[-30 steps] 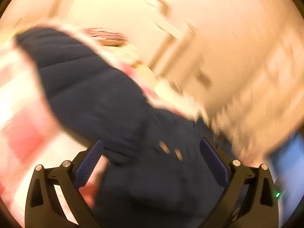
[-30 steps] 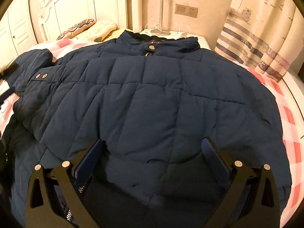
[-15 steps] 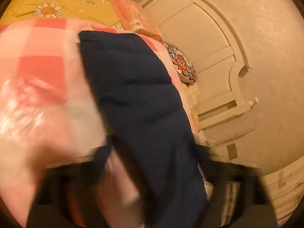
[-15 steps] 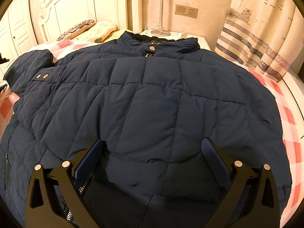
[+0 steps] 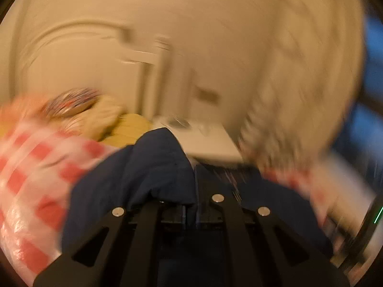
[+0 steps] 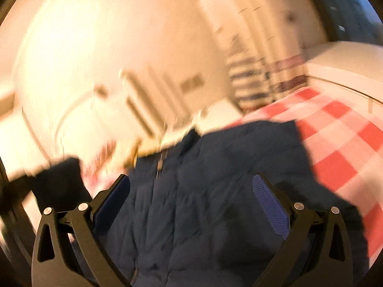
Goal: Fold large clothes
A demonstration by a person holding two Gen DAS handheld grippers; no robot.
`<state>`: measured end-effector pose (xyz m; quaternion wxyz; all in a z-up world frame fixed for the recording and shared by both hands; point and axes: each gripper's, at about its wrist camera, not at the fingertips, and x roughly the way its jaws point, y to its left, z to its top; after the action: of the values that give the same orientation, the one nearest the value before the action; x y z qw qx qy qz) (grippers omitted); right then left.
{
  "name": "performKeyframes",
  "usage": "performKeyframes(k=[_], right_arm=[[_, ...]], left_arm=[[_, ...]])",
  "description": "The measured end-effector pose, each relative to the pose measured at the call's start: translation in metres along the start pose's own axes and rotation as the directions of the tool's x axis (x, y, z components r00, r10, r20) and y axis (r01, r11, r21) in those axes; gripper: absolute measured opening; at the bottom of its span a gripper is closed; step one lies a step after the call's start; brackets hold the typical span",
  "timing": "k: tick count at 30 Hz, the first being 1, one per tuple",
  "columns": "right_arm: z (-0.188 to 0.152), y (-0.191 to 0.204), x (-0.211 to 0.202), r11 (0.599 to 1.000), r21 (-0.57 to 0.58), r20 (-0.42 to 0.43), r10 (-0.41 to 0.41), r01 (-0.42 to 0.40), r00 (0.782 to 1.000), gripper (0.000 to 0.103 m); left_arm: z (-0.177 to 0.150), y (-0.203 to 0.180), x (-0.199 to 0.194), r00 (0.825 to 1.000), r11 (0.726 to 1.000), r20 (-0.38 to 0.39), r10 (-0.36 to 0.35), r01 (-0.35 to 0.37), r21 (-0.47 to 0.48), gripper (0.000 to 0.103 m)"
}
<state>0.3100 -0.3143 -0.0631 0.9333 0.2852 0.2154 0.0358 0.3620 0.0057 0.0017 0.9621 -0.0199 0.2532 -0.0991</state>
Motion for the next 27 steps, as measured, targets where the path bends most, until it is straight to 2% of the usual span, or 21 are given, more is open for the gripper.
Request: performKeyframes(k=[2, 3, 5, 6, 7, 8, 9, 11, 13, 16, 19, 22, 24, 26, 27], right_arm=[[0.005, -0.012, -0.006, 0.998, 0.060, 0.045, 0.000, -0.003, 0.999, 0.098], [0.005, -0.015, -0.007, 0.997, 0.082, 0.055, 0.000, -0.004, 0.998, 0.098], [0.007, -0.024, -0.004, 0.991, 0.130, 0.051, -0.004, -0.003, 0.999, 0.098], [0.007, -0.027, -0.004, 0.990, 0.139, 0.043, -0.009, 0.003, 0.999, 0.098], [0.006, -0.028, -0.001, 0.989, 0.145, 0.033, -0.012, 0.007, 0.999, 0.098], [0.006, -0.026, 0.001, 0.990, 0.140, 0.027, -0.010, 0.006, 1.000, 0.098], [0.007, -0.026, 0.001, 0.991, 0.133, 0.023, -0.010, 0.007, 1.000, 0.098], [0.008, -0.024, 0.002, 0.993, 0.115, 0.018, -0.005, 0.003, 1.000, 0.098], [0.008, -0.028, 0.002, 0.994, 0.109, 0.010, -0.006, 0.005, 1.000, 0.098], [0.007, -0.032, 0.001, 0.993, 0.118, 0.007, -0.003, 0.002, 1.000, 0.098], [0.006, -0.036, -0.001, 0.992, 0.128, 0.005, -0.004, 0.003, 1.000, 0.098], [0.005, -0.034, 0.000, 0.993, 0.114, -0.001, -0.006, 0.006, 1.000, 0.098], [0.004, -0.031, 0.000, 0.995, 0.095, -0.008, -0.009, 0.009, 1.000, 0.098], [0.003, -0.029, 0.002, 0.997, 0.080, -0.016, -0.013, 0.014, 1.000, 0.098], [0.003, -0.027, 0.003, 0.997, 0.071, -0.020, -0.016, 0.017, 1.000, 0.098]], left_arm=[[-0.032, -0.055, 0.019, 0.997, 0.987, -0.067, 0.042, -0.031, 0.161, 0.012], [-0.057, -0.084, 0.039, 0.989, 0.967, -0.130, 0.066, -0.031, 0.254, 0.017], [-0.100, -0.112, 0.063, 0.965, 0.937, -0.251, 0.080, 0.014, 0.350, 0.045], [-0.120, -0.124, 0.073, 0.957, 0.910, -0.263, 0.123, -0.003, 0.416, 0.060], [-0.128, -0.130, 0.077, 0.960, 0.880, -0.222, 0.171, -0.047, 0.473, 0.062], [-0.127, -0.134, 0.073, 0.962, 0.871, -0.214, 0.171, -0.046, 0.489, 0.066], [-0.127, -0.135, 0.071, 0.961, 0.877, -0.233, 0.150, -0.021, 0.480, 0.075], [-0.126, -0.129, 0.070, 0.955, 0.886, -0.274, 0.115, 0.025, 0.463, 0.077], [-0.130, -0.127, 0.059, 0.955, 0.872, -0.281, 0.095, 0.056, 0.486, 0.084], [-0.131, -0.128, 0.033, 0.966, 0.852, -0.244, 0.085, 0.056, 0.520, 0.091], [-0.140, -0.126, 0.008, 0.960, 0.861, -0.277, 0.036, 0.111, 0.497, 0.093], [-0.145, -0.121, -0.009, 0.966, 0.883, -0.254, 0.043, 0.082, 0.463, 0.093], [-0.138, -0.096, -0.031, 0.984, 0.934, -0.172, 0.040, 0.024, 0.356, 0.093], [-0.127, -0.063, -0.049, 0.992, 0.975, -0.122, 0.031, -0.003, 0.222, 0.093], [-0.121, -0.038, -0.055, 0.994, 0.993, -0.101, 0.052, -0.040, 0.115, 0.093]])
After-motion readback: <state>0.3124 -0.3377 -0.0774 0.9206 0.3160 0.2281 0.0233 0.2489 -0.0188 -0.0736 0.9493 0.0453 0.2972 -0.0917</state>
